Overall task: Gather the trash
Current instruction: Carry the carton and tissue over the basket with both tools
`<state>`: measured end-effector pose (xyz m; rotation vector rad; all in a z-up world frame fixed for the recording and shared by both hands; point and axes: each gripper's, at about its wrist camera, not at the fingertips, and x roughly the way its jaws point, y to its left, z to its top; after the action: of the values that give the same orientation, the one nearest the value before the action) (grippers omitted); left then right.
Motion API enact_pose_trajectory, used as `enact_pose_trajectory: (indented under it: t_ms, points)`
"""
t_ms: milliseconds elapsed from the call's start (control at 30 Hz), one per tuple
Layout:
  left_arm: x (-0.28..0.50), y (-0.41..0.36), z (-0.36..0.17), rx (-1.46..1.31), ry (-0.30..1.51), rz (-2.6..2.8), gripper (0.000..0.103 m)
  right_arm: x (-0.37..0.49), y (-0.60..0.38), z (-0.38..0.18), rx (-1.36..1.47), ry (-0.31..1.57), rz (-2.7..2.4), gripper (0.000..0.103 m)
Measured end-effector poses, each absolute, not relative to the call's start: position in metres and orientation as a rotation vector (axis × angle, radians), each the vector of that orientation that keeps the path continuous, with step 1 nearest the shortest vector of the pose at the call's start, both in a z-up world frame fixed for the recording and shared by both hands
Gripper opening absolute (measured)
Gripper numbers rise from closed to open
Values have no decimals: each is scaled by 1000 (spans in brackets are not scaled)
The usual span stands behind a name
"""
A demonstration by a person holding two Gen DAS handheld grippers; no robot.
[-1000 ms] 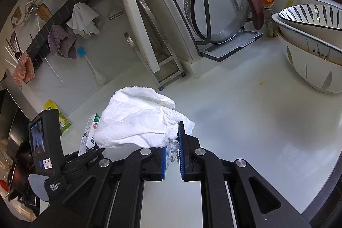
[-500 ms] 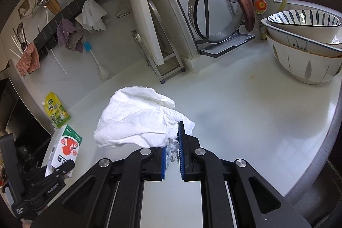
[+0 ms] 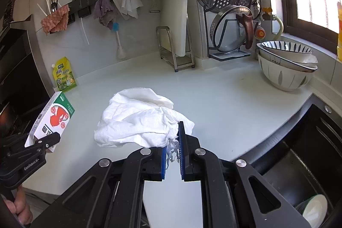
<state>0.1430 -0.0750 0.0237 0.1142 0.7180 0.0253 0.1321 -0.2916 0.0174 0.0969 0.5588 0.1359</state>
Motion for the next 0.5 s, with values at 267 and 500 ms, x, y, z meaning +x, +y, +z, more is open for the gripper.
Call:
enact_pose_trajectory:
  t_ms: [267, 500]
  points:
    - [60, -77, 13, 152, 683, -47, 26, 26, -275, 9, 75, 578, 89, 10]
    - [0, -78, -2, 144, 696, -117, 26, -55, -260, -7, 127, 584, 58, 10]
